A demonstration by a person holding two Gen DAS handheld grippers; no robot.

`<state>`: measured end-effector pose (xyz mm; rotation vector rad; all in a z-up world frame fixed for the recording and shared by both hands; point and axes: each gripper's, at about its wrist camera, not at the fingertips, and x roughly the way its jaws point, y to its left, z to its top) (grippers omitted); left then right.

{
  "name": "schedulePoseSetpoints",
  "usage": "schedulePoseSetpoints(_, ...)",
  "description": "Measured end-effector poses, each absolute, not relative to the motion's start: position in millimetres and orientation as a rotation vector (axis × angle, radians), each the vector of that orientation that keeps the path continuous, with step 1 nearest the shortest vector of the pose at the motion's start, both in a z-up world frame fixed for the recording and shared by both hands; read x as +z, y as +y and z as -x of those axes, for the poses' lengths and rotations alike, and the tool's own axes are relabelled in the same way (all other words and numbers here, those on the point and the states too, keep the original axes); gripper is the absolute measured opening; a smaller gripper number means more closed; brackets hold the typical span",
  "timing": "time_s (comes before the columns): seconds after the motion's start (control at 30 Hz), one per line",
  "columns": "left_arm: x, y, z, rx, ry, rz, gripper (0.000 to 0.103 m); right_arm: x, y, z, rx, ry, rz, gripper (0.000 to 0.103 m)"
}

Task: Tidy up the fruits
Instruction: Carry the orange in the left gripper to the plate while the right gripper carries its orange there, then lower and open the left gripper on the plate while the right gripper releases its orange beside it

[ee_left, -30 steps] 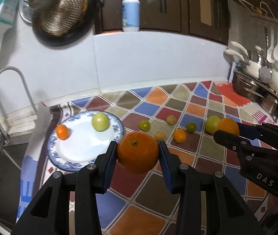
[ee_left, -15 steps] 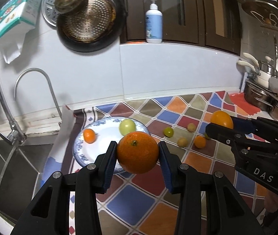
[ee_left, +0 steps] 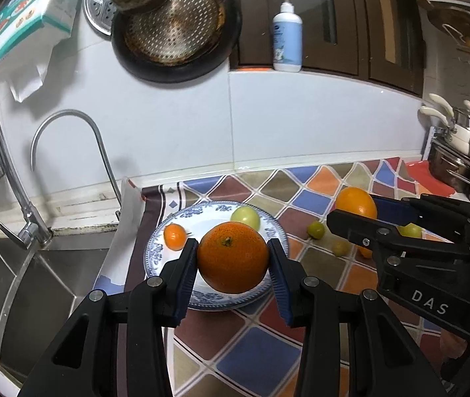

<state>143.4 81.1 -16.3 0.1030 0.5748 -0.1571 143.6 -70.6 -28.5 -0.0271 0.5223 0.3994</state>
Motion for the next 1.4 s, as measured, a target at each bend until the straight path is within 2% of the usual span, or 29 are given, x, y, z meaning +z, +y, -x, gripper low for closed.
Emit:
schedulePoseSetpoints(0.7,-75,107,-261,-0.180,0.720,-0.113,0.042,-84,-34,-257,0.425,0.707,0.039,0.034)
schedulePoseSetpoints(1.23,-109,105,-291,-0.203,0.797,-0.149,0.042,-117,-27,-288,0.428,0.803,0.018,0.034)
schedulePoseSetpoints(1.4,-100,106,-285,-0.178,0.764,-0.158,0.051,-112,-30,-287,0.423,0.789,0.006,0.038)
